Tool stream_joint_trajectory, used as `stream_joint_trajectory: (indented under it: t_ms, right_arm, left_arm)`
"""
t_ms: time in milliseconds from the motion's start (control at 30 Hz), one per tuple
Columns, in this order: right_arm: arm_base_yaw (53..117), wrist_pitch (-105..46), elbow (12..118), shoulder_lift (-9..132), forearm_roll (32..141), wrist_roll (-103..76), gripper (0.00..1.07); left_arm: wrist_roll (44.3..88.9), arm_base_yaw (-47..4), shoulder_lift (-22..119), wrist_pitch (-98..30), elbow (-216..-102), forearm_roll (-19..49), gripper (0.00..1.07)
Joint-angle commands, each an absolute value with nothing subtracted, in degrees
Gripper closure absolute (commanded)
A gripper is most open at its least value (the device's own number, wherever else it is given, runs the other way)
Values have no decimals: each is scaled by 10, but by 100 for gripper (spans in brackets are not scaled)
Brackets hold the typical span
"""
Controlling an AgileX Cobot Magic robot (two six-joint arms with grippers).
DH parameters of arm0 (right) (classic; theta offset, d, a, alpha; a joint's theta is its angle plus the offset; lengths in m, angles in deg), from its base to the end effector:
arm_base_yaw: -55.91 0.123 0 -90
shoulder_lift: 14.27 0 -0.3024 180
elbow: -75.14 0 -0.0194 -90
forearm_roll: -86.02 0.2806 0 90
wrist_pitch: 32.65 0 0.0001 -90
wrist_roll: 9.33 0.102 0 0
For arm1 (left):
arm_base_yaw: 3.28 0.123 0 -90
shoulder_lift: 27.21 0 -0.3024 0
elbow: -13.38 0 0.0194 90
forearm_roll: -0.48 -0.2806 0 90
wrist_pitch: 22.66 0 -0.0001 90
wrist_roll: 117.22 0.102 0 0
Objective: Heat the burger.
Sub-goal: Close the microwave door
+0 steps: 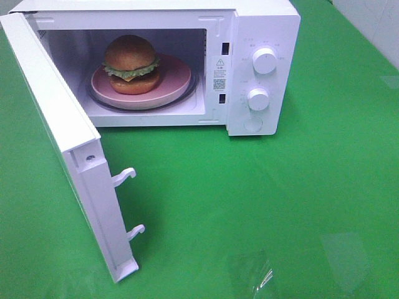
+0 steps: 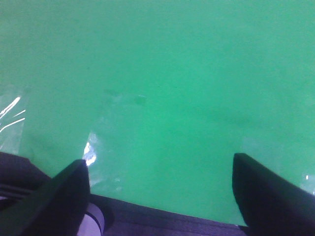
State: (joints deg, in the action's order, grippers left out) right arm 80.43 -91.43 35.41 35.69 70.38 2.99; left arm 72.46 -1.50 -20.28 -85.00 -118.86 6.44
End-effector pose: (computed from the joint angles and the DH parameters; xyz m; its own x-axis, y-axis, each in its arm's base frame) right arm 0.1364 0.0364 0.2917 -0.7861 -0.2828 -0.5497 -0.2360 0.9592 -0.1559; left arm 0.0084 -0.0091 0.2915 -0.4428 0.1060 -0.8903 0.1050 0.9923 0.0659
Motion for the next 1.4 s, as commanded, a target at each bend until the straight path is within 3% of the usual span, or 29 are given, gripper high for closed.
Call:
stream_joint_trajectory:
  t_ms: [33,967,1400]
  right_arm:
    - [750,-915,324,293,702,45,31]
    - [616,-879,258,-86,776,-18,31]
    - [605,-879,257,-87,777,-23,32]
  left_arm:
    - [725,-17,-212,-841,-1187,65,9]
    - [725,-17,-212,-841,-1187,65,9]
    - [725,-17,-210,-841,-1187,66,9]
